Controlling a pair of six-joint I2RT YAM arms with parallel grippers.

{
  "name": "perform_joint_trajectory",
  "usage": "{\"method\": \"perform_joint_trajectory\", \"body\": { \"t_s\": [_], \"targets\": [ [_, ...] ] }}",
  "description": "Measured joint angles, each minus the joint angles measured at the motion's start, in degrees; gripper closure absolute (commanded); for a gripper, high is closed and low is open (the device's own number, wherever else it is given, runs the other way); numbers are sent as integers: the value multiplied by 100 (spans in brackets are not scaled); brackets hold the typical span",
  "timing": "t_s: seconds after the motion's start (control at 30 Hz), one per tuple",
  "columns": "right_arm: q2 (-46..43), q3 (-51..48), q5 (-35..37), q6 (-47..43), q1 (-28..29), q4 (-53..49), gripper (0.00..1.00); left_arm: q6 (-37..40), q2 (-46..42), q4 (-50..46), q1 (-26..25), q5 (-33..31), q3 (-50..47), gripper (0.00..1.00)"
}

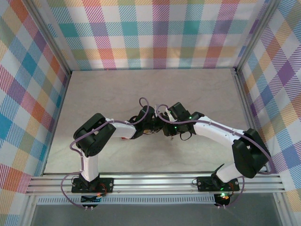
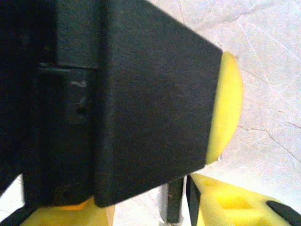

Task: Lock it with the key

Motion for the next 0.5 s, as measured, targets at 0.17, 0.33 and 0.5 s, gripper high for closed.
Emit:
{"method": "perform_joint_trajectory", "body": {
  "t_s": [0.17, 0.33, 0.5],
  "targets": [
    [-223, -31, 22, -2, 0, 39, 49, -15, 0, 52, 26, 7, -52, 100],
    [-444, -162, 127, 4, 0, 114, 40, -17, 0, 76, 76, 4, -105, 100],
    [-984, -479, 234, 70, -103, 291, 29, -26, -11, 101, 155, 2, -243, 100]
  ]
}}
